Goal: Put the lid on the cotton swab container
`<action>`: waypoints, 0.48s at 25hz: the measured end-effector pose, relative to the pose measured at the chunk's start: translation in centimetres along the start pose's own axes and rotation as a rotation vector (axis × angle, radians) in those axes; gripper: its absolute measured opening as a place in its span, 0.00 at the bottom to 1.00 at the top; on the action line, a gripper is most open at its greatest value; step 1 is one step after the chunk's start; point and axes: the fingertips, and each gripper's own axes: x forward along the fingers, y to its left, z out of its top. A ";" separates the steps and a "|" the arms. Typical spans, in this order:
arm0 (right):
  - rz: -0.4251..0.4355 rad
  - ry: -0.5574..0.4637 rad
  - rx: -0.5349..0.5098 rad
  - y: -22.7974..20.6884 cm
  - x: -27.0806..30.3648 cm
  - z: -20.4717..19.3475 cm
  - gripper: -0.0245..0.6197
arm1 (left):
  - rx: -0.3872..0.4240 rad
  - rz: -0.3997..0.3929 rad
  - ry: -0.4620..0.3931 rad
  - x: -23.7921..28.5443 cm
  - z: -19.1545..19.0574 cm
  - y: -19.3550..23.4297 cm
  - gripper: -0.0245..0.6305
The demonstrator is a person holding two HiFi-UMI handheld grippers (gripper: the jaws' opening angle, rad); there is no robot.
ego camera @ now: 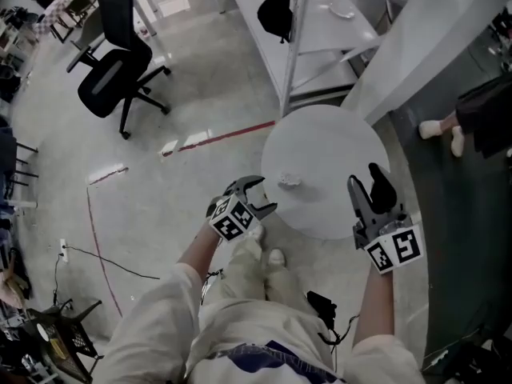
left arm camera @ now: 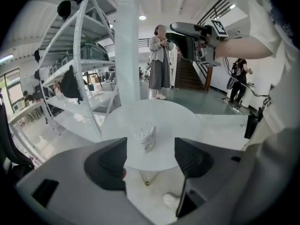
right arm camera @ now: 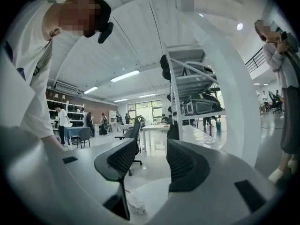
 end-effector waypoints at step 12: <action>0.048 0.116 0.021 -1.3 6.9 -5.5 0.36 | 0.034 -0.112 0.074 8.3 -3.7 3.2 0.52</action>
